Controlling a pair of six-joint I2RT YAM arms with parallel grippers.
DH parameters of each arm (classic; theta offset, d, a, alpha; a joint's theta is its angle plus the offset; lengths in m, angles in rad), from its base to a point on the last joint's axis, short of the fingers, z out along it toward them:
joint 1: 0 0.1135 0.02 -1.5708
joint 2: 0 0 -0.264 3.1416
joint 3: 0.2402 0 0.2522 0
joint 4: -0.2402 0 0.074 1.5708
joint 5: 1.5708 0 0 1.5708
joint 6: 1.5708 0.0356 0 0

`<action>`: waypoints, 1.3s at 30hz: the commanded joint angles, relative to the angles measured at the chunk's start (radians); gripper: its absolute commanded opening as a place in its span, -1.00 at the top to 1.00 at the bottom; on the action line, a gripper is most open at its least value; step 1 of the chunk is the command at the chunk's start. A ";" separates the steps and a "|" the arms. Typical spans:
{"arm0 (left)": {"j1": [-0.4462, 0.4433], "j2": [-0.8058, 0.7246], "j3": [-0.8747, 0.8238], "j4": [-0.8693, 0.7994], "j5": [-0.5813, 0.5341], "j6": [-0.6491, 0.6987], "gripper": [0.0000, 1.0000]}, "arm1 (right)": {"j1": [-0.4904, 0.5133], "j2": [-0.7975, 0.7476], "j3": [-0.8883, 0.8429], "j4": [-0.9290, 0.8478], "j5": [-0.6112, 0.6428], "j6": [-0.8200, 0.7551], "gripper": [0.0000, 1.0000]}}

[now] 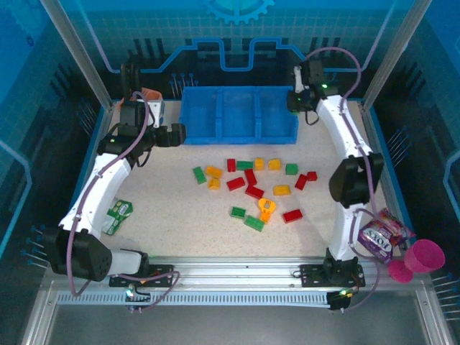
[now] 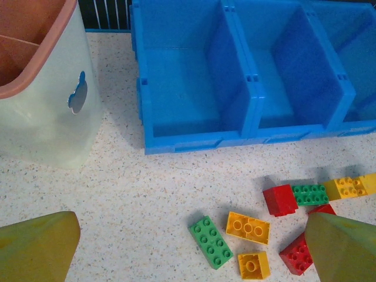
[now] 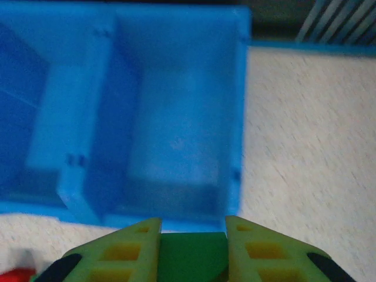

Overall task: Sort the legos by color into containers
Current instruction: Pick up the lego from the middle-right of the table, then place the lego in the container.

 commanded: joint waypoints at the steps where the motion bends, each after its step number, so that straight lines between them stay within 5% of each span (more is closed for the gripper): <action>1: -0.007 -0.023 0.008 -0.005 0.022 0.012 -0.99 | 0.035 0.188 0.215 -0.089 -0.007 -0.038 0.46; 6: -0.008 -0.023 0.012 -0.006 0.023 0.012 -0.99 | 0.056 0.480 0.555 -0.159 0.015 -0.059 0.46; 19: -0.008 0.035 0.033 -0.004 0.066 -0.006 -0.99 | 0.057 0.576 0.444 -0.009 0.008 -0.077 0.44; 34: -0.008 -0.011 0.013 0.022 0.079 -0.018 -0.99 | 0.056 0.459 0.405 -0.040 -0.011 -0.092 0.01; 39: -0.008 -0.033 -0.001 0.029 0.088 -0.019 -0.99 | 0.067 0.269 0.210 -0.032 -0.012 -0.088 -0.04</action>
